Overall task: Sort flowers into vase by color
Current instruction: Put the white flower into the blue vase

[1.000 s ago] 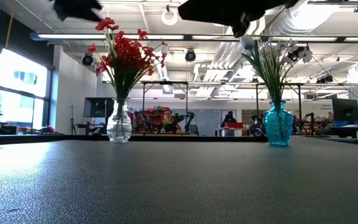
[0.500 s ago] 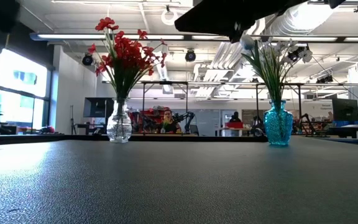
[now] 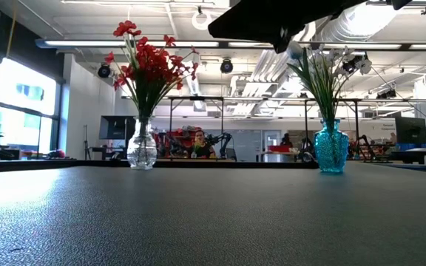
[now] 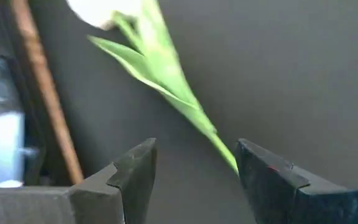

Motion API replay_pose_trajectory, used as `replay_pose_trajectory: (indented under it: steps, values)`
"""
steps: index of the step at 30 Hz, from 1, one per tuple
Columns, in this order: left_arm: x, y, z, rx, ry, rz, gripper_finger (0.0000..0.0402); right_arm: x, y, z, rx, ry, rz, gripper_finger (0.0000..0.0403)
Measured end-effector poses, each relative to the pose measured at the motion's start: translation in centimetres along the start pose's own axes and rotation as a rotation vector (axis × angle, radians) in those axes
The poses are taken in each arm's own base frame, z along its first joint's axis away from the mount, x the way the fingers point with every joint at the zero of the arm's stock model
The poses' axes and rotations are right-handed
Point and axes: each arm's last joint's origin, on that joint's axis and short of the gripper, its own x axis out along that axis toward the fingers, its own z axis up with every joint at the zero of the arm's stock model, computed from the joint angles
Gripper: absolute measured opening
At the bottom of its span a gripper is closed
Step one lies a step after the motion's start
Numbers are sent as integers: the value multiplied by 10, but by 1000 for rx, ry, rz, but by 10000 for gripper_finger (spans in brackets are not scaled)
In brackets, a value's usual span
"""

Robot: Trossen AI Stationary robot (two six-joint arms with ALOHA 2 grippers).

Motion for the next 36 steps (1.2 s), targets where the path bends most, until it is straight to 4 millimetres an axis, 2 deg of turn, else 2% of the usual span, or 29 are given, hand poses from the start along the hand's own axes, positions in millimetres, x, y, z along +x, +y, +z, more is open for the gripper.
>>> replay_pose_trajectory:
  steps: [7, 14, 18, 23, 28, 32, 36]
  values:
    - [17, 4, 12, -49, -14, 62, 204, 0, 0, -2, 48, 16, 0, 0]
    - [34, 10, 15, -55, -21, 62, 192, -1, 1, -3, 68, 25, 2, 0]
    - [39, 10, 15, -51, -36, 22, 156, -1, 1, -3, 84, 23, 2, 0]
    - [41, 10, 16, -29, -66, -13, 89, -1, 1, -3, 81, 22, 2, 0]
    - [43, 7, 19, 30, -174, -94, 15, -11, 2, 0, -37, 68, 15, 0]
    - [37, -2, 20, 97, -299, -245, 10, -29, 0, 12, -20, 75, 22, 0]
    - [22, -15, 26, 168, -523, -449, 4, -38, 0, 21, 3, 52, 51, 0]
